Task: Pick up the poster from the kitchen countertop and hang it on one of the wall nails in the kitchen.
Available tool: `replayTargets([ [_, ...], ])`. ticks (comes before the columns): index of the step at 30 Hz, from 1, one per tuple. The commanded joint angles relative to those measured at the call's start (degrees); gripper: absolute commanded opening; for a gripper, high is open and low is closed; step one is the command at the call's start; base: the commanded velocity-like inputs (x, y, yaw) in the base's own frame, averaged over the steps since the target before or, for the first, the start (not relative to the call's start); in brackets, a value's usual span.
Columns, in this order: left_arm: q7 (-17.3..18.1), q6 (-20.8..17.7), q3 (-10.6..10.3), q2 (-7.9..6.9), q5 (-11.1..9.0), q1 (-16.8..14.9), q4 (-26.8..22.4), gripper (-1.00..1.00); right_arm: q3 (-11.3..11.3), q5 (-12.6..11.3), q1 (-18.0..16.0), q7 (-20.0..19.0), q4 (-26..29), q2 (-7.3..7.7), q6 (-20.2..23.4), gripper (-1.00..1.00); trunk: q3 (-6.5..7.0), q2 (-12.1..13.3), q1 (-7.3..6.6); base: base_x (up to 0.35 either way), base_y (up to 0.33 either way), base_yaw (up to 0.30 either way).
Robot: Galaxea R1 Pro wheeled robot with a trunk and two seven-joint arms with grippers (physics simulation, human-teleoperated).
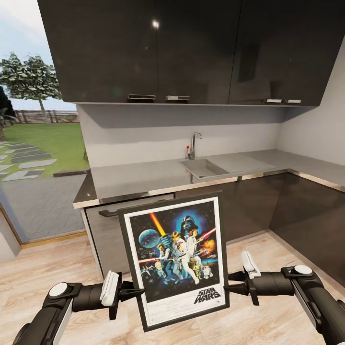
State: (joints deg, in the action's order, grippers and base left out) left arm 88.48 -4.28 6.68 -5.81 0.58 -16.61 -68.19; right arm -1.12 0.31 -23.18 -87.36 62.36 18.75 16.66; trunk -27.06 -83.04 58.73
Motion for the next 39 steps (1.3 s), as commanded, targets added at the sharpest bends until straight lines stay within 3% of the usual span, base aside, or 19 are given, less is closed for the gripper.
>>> replayTargets([
  [1, 0.0, -0.4, 0.1, 0.01, 0.1, 0.0, 0.0, -1.00, 0.0, 0.0, 0.0, -0.4, 0.0, 0.00, 0.7, -1.00, -0.06, 0.0, 0.00, 0.000, 0.000, 0.000],
  [17, 0.0, -0.5, 0.0, 0.01, 0.1, 0.0, 0.0, -1.00, 0.0, 0.0, 0.0, -0.4, 0.0, 0.02, 0.7, -1.00, -0.06, 0.0, 0.00, 0.000, 0.000, 0.000],
  [18, 0.0, -0.5, 0.0, 0.01, 0.1, 0.0, 0.0, 1.00, 0.0, 0.0, 0.0, -0.4, 0.0, 0.01, 0.7, -1.00, -0.06, 0.0, 0.00, 0.000, 0.000, 0.000],
  [39, 0.0, -0.6, 0.6, -0.02, 0.2, 0.0, 0.0, 1.00, 0.0, 0.0, 0.0, -0.4, 0.0, -0.02, 0.7, -1.00, -0.06, 0.0, 0.00, 0.000, 0.000, 0.000],
])
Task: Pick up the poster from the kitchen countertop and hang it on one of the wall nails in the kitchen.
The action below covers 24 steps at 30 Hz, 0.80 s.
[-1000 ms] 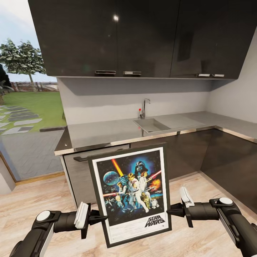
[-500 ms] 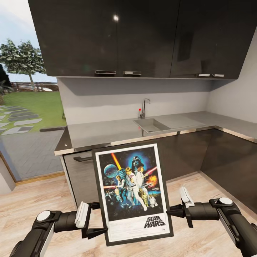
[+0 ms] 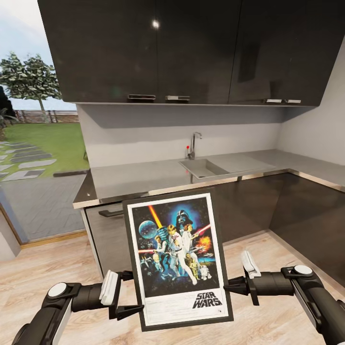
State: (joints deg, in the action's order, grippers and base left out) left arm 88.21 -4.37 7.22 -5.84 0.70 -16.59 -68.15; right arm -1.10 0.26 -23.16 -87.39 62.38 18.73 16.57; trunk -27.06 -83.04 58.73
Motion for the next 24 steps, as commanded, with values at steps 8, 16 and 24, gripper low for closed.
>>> replayTargets([
  [8, 0.3, -0.3, 1.2, -0.17, 0.2, 0.0, 0.0, 1.00, 0.0, 0.0, 0.0, -0.3, 0.0, 0.04, 0.7, -1.00, -0.06, 0.0, 0.00, 0.000, 0.000, 0.000],
  [16, 0.3, -0.1, 4.4, -0.85, 0.2, 0.0, 0.0, 1.00, -0.1, 0.0, 0.0, -0.3, 0.0, 0.06, 0.7, -1.00, -0.06, 0.0, 0.00, 0.000, 0.000, 0.000],
  [24, 0.4, -0.1, 6.3, -2.97, 0.2, 0.0, 0.1, 1.00, -0.1, 0.0, 0.0, -0.3, 0.0, 0.08, 0.7, -1.00, -0.06, 0.0, 0.00, 0.000, 0.000, 0.000],
])
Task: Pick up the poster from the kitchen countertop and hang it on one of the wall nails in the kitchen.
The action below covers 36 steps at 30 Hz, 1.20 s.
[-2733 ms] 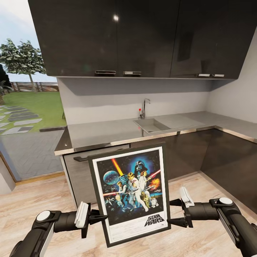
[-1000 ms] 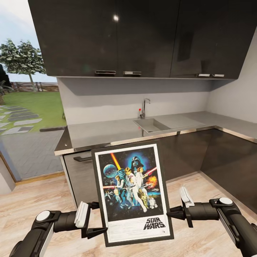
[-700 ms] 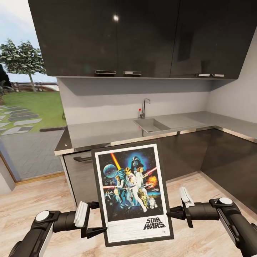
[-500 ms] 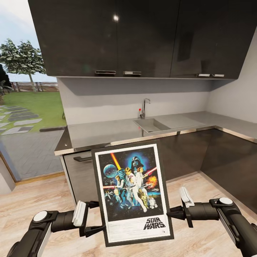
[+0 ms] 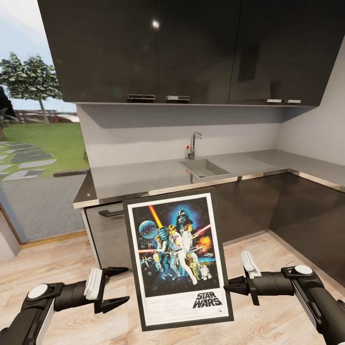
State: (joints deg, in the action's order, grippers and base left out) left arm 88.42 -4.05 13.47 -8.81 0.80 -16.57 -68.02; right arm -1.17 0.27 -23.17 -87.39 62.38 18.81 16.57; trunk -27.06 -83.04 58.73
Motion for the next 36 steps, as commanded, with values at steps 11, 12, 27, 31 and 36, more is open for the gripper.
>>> replayTargets([
  [11, 1.6, -0.2, 12.9, -0.64, 0.5, 0.0, 0.3, 1.00, -0.3, -0.4, 0.0, -0.3, 0.0, 0.00, -0.9, -1.00, -0.06, 0.0, 0.00, 0.000, 0.000, 0.000],
  [12, 1.6, -0.1, 13.5, -0.65, 0.6, 0.0, 0.3, 1.00, -0.4, -0.4, 0.0, -0.3, 0.0, 0.02, -1.1, -1.00, -0.06, 0.0, 0.00, 0.000, 0.000, 0.000],
  [27, 1.6, -0.1, 24.8, -2.03, 7.3, 0.0, 13.2, 1.00, -0.8, -0.5, 0.0, -0.4, 0.2, 0.09, -1.7, -1.00, -0.06, 0.0, 0.00, 0.000, 0.000, 0.000],
  [31, 1.6, -0.2, 27.9, -2.69, 7.4, 0.0, 16.7, 1.00, -0.9, -0.5, 0.0, -0.3, 0.4, 0.09, -1.7, -1.00, -0.06, 0.0, 0.00, 0.000, 0.000, 0.000],
  [36, 1.6, -0.5, 28.8, -2.94, 7.5, 0.0, 22.2, 1.00, -0.9, -0.4, 0.0, -0.2, 0.5, 0.09, -1.7, -1.00, -0.06, 0.0, 0.00, 0.000, 0.000, 0.000],
])
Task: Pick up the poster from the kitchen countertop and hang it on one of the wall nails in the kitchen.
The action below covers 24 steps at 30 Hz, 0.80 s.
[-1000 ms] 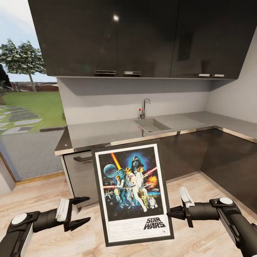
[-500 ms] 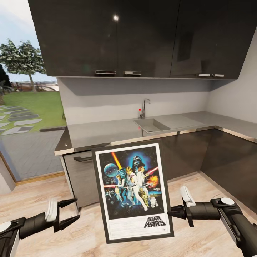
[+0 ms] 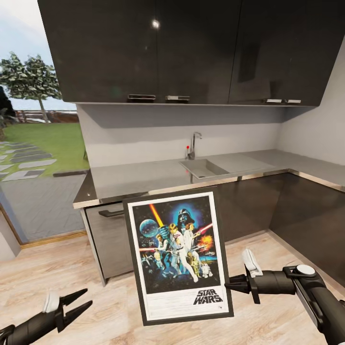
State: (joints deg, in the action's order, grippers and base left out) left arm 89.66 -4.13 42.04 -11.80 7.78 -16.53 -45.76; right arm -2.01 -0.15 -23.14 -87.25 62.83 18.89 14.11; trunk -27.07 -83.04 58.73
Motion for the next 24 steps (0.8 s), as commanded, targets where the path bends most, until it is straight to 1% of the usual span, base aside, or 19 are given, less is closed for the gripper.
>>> replayTargets([
  [1, 0.3, -0.5, 0.3, 0.04, 0.5, -0.1, 0.3, 1.00, 0.0, 0.0, 0.0, -0.3, 0.0, 0.00, 0.7, -1.00, -0.06, 0.0, 0.00, 0.000, 0.000, 0.000],
  [2, 0.3, -0.7, 0.3, 0.03, 0.4, -0.1, 1.3, 1.00, 0.0, 0.0, 0.0, -0.2, -0.1, -0.03, 0.3, -1.00, -0.06, 0.0, 0.00, 0.000, 0.000, 0.000],
  [5, 0.2, -0.8, 0.3, 0.02, 0.4, -0.1, 1.6, 1.00, 0.0, 0.0, 0.2, -0.2, -0.3, -0.07, -2.3, -1.00, -0.06, 0.0, 0.00, 0.000, 0.000, 0.000],
  [12, -0.1, -0.9, 0.3, 0.02, 0.4, -0.1, 1.6, 1.00, 0.0, 0.0, 0.3, -0.1, -0.5, -0.08, -4.3, -1.00, -0.06, 0.0, 0.00, 0.000, 0.000, 0.000],
  [24, -0.1, -0.9, 0.2, 0.04, 0.4, -0.1, 1.6, 1.00, 0.0, 0.0, 0.3, 0.1, -0.5, -0.08, -4.6, -1.00, 2.09, 4.8, -2.64, 0.000, 0.000, 0.000],
])
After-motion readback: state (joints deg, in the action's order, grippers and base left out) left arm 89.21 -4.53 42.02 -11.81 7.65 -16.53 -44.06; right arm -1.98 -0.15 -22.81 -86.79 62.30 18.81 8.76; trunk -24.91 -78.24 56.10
